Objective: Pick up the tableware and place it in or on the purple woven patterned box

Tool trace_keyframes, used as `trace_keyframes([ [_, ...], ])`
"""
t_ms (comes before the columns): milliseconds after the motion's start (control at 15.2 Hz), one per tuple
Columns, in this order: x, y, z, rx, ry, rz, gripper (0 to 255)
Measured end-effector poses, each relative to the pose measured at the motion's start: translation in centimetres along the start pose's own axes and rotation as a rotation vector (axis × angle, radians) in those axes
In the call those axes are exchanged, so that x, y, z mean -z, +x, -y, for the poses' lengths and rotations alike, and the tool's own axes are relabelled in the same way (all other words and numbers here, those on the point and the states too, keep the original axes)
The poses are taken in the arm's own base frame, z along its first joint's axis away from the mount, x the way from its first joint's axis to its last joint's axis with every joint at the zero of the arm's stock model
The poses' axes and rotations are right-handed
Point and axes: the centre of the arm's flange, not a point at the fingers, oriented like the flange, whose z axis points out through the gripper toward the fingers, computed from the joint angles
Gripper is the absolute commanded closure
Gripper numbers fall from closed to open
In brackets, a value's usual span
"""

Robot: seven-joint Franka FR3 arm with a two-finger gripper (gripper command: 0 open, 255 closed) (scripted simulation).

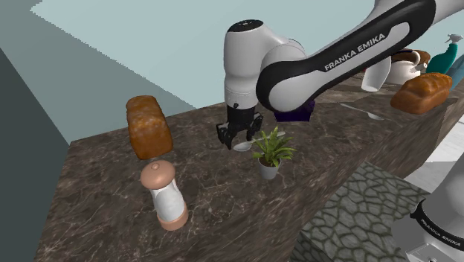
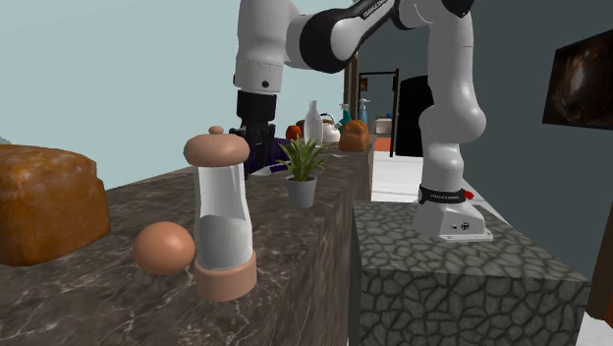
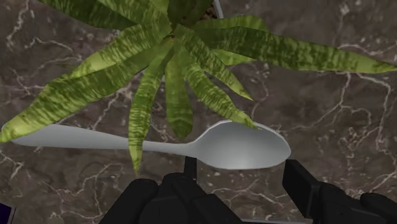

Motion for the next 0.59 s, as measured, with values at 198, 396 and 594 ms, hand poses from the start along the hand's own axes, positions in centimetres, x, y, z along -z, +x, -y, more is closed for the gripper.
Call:
trace_keyframes([
  [198,1.6,0.3,-0.1,0.000,0.000,0.000,255],
  [396,3.2,0.6,0.0,0.000,0.000,0.000,255],
  [594,4.7,0.8,-0.1,0.000,0.000,0.000,255],
])
